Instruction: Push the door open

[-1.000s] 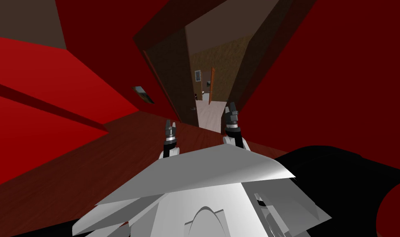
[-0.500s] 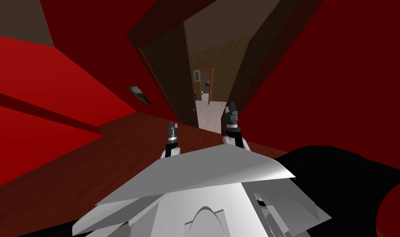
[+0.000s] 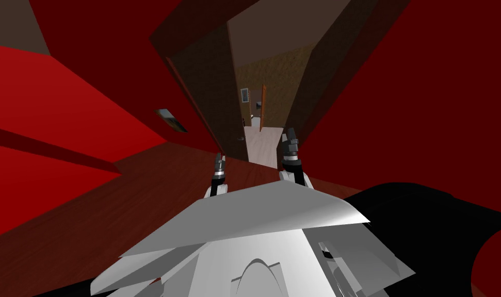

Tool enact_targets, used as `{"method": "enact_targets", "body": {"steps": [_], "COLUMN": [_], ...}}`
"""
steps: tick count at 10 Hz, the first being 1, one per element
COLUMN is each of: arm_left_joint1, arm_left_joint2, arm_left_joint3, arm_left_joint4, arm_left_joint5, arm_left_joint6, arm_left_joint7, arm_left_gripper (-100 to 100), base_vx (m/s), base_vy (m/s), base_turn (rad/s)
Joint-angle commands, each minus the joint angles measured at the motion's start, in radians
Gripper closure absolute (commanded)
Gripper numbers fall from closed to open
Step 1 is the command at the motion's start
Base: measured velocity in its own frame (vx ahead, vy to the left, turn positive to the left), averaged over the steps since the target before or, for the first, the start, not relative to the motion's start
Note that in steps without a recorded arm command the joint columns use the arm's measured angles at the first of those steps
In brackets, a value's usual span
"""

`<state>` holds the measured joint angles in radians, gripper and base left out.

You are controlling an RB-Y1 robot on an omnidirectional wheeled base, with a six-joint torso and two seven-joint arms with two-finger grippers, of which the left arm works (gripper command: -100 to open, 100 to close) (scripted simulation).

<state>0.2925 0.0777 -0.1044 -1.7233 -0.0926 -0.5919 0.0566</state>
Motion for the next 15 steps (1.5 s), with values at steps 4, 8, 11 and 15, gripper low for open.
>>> {"method": "enact_targets", "body": {"steps": [4,8,11,15], "arm_left_joint1": [-0.046,-0.086,-0.115,-0.155], "arm_left_joint2": [0.008,0.014,0.016,0.018], "arm_left_joint3": [-0.013,-0.024,-0.033,-0.044], "arm_left_joint4": [0.118,0.219,0.295,0.395], "arm_left_joint5": [0.002,0.004,0.006,0.008], "arm_left_joint6": [-0.023,-0.041,-0.055,-0.073], "arm_left_joint7": [0.009,0.017,0.023,0.031], "arm_left_gripper": [-100,-100,-100,-100], "base_vx": [0.090,0.098,0.105,0.092], "base_vy": [0.032,0.028,0.032,0.032], "base_turn": [-0.052,-0.051,-0.056,-0.050]}}
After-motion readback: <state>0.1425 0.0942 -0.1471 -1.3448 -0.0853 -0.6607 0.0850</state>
